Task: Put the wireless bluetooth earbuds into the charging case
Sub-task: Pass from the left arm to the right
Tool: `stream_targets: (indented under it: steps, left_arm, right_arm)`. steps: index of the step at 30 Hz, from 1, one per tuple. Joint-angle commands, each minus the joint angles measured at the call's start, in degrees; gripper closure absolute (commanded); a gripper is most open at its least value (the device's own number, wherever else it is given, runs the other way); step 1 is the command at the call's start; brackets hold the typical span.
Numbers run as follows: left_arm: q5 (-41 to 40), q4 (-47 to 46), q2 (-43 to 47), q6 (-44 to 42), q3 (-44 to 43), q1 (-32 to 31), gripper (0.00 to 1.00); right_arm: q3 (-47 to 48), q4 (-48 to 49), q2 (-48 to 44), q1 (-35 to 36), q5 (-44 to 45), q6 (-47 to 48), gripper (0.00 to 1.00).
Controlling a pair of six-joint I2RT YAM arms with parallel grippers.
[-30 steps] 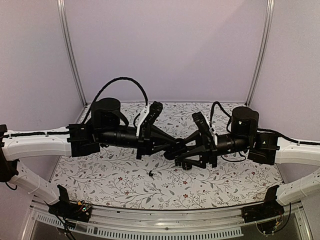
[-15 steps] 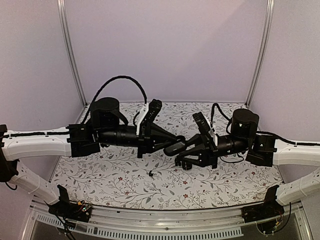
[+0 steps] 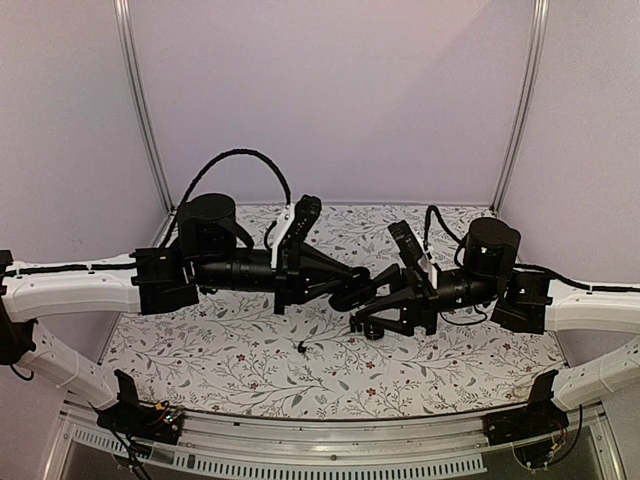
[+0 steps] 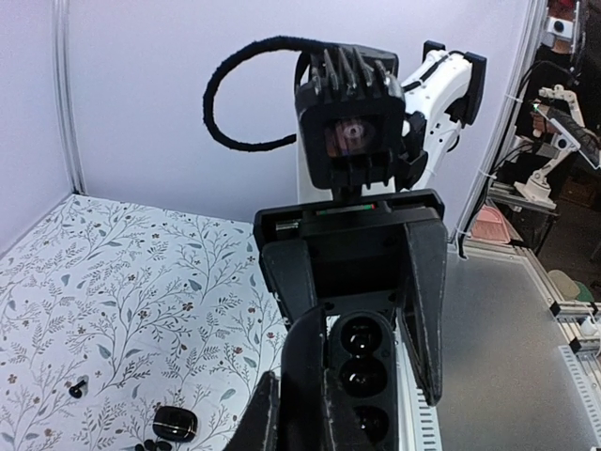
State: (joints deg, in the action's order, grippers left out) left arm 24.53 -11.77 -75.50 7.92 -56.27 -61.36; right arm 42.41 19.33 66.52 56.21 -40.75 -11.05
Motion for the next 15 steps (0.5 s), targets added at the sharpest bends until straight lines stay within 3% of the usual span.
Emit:
stream_targets:
  steps: [1, 5, 15]
  left_arm:
    - [-0.2, -1.6, 0.9, -0.6, 0.5, -0.9, 1.0]
    - [-1.2, -1.3, 0.8, -1.2, 0.3, -1.3, 1.0]
    - [-2.0, -1.0, 0.5, -1.7, 0.0, -1.8, 1.0]
  right_arm:
    - [-0.5, 1.9, 0.5, -0.5, 0.0, -0.8, 0.57]
    - [-0.5, 2.9, 0.6, -1.1, 0.1, -1.7, 0.58]
    - [-0.8, 4.8, 1.2, -1.3, -1.8, -2.8, 0.72]
